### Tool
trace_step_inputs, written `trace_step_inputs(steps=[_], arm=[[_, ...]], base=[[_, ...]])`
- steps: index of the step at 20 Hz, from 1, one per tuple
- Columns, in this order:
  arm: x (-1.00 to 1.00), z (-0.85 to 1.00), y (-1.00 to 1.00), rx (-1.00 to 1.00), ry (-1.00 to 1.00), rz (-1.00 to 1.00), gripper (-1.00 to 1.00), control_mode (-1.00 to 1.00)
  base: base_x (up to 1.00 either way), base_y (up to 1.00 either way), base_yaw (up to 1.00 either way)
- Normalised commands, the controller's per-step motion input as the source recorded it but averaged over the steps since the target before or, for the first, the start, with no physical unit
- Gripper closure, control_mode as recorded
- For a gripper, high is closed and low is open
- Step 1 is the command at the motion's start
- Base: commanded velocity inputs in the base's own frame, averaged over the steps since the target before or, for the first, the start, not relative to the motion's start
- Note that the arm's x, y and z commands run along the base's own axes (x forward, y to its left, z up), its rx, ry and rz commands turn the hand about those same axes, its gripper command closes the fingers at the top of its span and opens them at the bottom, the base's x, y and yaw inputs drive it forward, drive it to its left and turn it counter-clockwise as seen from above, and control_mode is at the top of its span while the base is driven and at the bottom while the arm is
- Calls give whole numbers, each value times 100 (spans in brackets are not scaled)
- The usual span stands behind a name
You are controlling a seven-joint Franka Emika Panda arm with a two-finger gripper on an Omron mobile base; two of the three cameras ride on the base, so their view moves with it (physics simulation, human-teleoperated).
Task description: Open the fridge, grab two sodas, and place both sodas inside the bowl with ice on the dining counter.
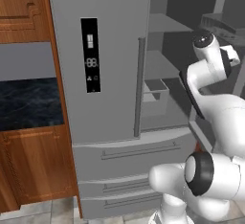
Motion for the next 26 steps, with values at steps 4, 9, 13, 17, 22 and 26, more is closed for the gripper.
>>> trace_step_inputs(steps=[4,9,13,17,22,26], arm=[[0,-12,-51,0,0,0,-100,-100],[-12,-3,-10,3,-4,0,-100,-100],[-36,-14,69,6,-8,4,-100,-100],[-12,-30,91,10,-4,15,-100,-100],[-2,-9,98,10,0,24,-100,-100],[0,0,100,10,0,19,-100,-100]], base=[[0,0,0],[0,0,0],[0,0,0],[0,0,0],[0,0,0],[0,0,0]])
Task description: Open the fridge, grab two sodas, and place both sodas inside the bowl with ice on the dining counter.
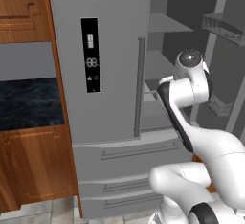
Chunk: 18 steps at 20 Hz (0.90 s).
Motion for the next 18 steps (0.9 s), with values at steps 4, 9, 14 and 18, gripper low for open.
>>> trace_step_inputs(steps=[4,9,14,18], arm=[[-7,1,100,5,0,9,-100,-100],[-25,7,83,8,-1,3,-100,-100],[10,10,22,20,-14,3,-100,-100],[28,14,10,15,-16,4,-100,-100]], base=[[0,0,0],[0,0,0],[0,0,0],[0,0,0]])
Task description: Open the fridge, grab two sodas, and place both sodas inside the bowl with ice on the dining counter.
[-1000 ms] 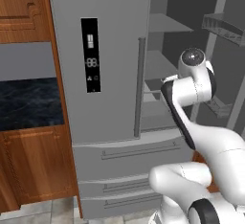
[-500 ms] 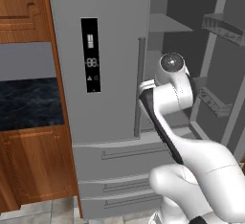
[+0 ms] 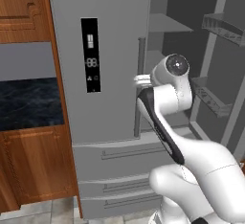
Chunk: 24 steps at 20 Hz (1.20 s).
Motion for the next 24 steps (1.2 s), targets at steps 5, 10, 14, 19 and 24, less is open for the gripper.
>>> trace_step_inputs(steps=[5,10,14,19,24], arm=[[22,2,18,1,-2,0,-100,-100],[38,4,6,0,2,2,-100,-100],[39,0,0,0,5,4,-100,-100],[44,0,0,0,2,2,-100,-100],[43,-6,0,0,0,0,-100,-100]], base=[[0,0,0],[0,0,0],[0,0,0],[0,0,0],[0,0,0]])
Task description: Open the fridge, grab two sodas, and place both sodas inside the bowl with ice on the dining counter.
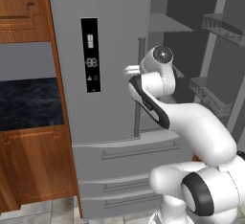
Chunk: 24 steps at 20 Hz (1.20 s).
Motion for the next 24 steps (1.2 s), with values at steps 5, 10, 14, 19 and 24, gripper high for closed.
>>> trace_step_inputs(steps=[5,10,14,19,24], arm=[[35,-12,0,1,0,0,-100,-100],[38,-13,0,1,0,0,-100,-100],[35,-12,1,0,0,0,100,-100],[7,-1,5,0,0,0,100,-100],[-18,0,39,0,0,4,100,-100]], base=[[0,0,0],[0,0,0],[0,0,0],[0,0,0],[0,0,0]])
